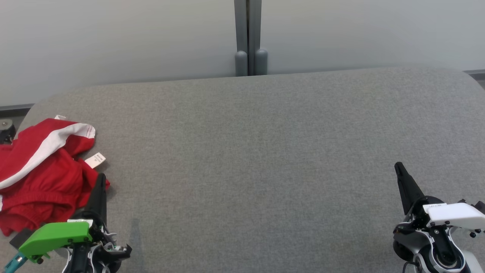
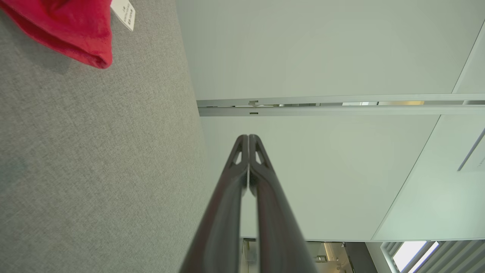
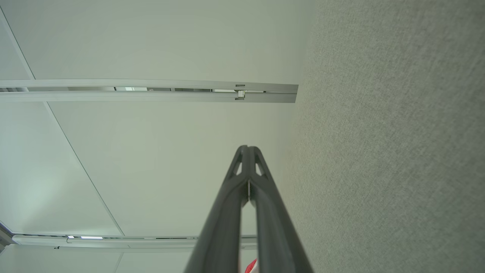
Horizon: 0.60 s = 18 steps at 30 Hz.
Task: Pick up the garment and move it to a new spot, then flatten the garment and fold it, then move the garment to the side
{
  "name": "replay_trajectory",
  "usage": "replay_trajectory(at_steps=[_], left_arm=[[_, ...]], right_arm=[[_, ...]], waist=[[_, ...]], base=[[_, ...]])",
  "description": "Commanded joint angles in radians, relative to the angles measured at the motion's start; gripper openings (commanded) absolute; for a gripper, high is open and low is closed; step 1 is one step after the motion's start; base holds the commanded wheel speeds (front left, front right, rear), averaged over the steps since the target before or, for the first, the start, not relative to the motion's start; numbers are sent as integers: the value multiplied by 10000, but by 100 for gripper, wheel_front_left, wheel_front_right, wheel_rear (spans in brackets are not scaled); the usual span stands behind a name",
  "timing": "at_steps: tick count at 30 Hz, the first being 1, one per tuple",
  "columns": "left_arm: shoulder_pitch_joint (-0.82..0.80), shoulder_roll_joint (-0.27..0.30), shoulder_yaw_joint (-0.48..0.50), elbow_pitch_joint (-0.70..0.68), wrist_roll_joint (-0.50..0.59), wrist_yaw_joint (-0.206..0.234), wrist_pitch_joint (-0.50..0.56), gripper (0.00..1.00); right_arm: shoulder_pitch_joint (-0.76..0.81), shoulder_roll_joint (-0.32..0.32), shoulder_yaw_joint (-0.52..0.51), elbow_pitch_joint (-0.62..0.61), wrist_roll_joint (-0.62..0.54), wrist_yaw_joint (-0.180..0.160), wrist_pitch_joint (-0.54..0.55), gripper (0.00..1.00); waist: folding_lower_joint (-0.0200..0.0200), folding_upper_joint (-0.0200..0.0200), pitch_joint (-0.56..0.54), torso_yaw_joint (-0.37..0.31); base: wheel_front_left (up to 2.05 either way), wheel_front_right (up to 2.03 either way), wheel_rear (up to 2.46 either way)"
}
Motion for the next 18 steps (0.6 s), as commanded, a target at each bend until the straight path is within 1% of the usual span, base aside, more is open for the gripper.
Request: replay_trajectory(at_steps=[1, 18], left_arm=[[-109, 63, 18, -32, -34, 25, 36, 0], [-109, 63, 18, -32, -35, 25, 35, 0]], right_arm=[[141, -53, -20, -20, 18, 0, 35, 0], [140, -53, -20, -20, 18, 0, 35, 0]], waist=[[0, -1, 0, 0], [0, -1, 0, 0]], base=[[0, 0, 0], [0, 0, 0]])
